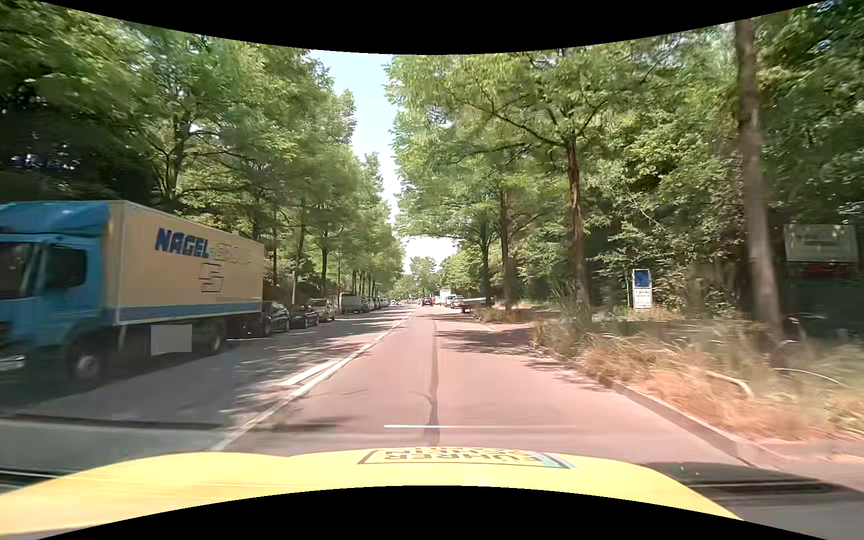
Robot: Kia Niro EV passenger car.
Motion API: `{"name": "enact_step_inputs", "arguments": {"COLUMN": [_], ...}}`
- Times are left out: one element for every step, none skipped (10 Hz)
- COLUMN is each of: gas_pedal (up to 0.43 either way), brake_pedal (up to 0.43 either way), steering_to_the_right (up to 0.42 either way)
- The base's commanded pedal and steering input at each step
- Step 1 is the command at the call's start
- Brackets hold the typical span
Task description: Follow the waypoints while adhering to traffic rules and regulations
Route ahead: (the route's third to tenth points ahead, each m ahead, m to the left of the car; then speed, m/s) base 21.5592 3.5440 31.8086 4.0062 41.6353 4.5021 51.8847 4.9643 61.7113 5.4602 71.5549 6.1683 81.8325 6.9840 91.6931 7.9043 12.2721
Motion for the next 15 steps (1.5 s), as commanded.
{"name": "enact_step_inputs", "arguments": {"gas_pedal": [0.079, 0.079, 0.079, 0.079, 0.079, 0.079, 0.087, 0.087, 0.087, 0.087, 0.087, 0.087, 0.087, 0.087, 0.087], "brake_pedal": [0.000, 0.000, 0.000, 0.000, 0.000, 0.000, 0.000, 0.000, 0.000, 0.000, 0.000, 0.000, 0.000, 0.000, 0.000], "steering_to_the_right": [-0.006, -0.006, -0.006, -0.006, -0.006, -0.006, -0.006, -0.006, -0.006, -0.006, -0.006, -0.005, -0.005, -0.005, -0.005]}}
